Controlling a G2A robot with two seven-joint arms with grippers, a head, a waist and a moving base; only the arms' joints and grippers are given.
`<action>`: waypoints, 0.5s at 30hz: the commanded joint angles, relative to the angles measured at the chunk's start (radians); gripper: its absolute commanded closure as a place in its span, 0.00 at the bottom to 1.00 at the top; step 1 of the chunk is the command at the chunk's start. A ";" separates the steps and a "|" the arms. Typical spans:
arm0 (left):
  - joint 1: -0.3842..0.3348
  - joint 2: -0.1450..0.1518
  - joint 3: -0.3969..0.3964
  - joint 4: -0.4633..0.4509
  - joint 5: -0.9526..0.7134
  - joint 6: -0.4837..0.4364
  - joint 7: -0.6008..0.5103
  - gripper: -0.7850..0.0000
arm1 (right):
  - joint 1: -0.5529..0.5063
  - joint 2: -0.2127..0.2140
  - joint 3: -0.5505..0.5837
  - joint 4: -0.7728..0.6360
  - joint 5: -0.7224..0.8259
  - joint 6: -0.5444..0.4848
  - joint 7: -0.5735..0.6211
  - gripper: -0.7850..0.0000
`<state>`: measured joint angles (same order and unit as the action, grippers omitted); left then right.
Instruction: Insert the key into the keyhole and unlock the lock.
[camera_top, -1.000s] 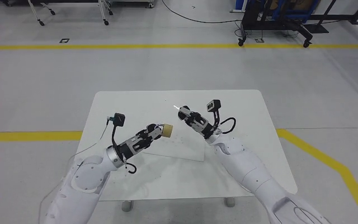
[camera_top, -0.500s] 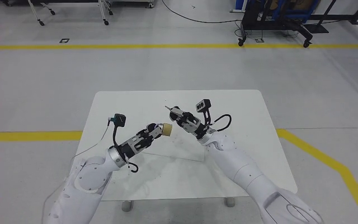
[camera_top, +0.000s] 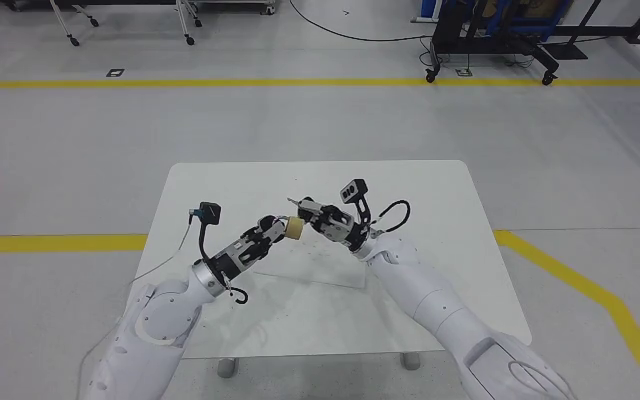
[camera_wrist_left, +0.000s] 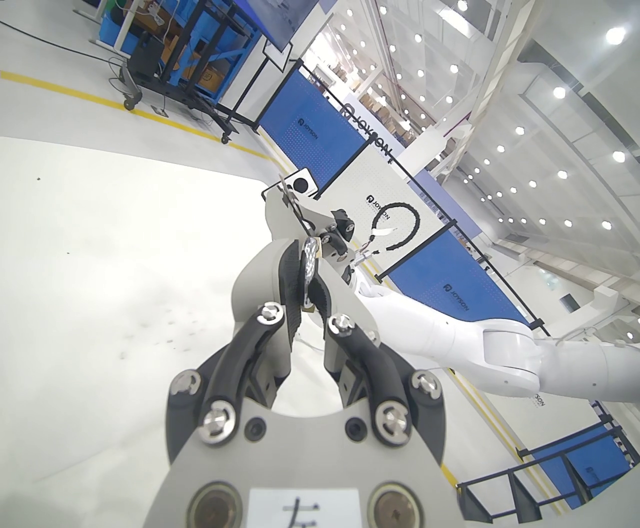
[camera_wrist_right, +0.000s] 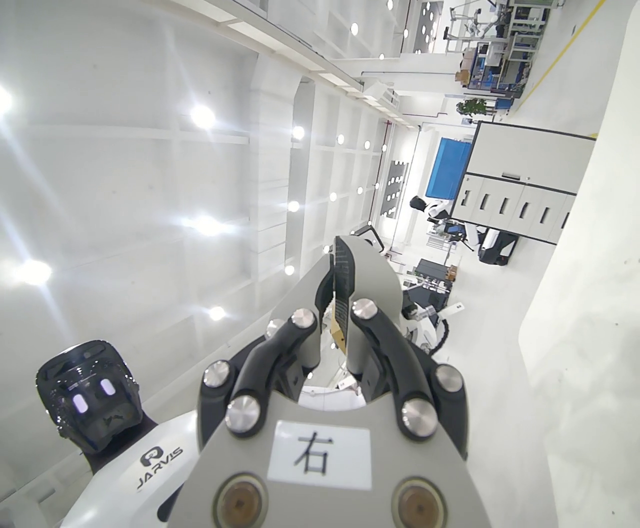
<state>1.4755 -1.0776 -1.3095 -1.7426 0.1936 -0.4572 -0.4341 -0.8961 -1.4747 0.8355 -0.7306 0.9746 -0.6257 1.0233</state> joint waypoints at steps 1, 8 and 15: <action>-0.002 0.000 0.000 0.002 0.001 0.000 -0.001 1.00 | 0.001 -0.003 0.000 -0.001 -0.006 0.005 0.000 1.00; 0.000 -0.002 -0.001 0.002 0.026 0.013 0.020 1.00 | 0.000 -0.014 0.007 -0.014 -0.008 0.026 0.029 1.00; 0.001 -0.004 0.001 0.006 0.023 0.025 0.029 1.00 | -0.005 -0.018 0.019 -0.029 -0.034 0.030 0.033 1.00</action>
<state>1.4759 -1.0809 -1.3086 -1.7388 0.2220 -0.4351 -0.4057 -0.9004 -1.4922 0.8524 -0.7587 0.9439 -0.5957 1.0580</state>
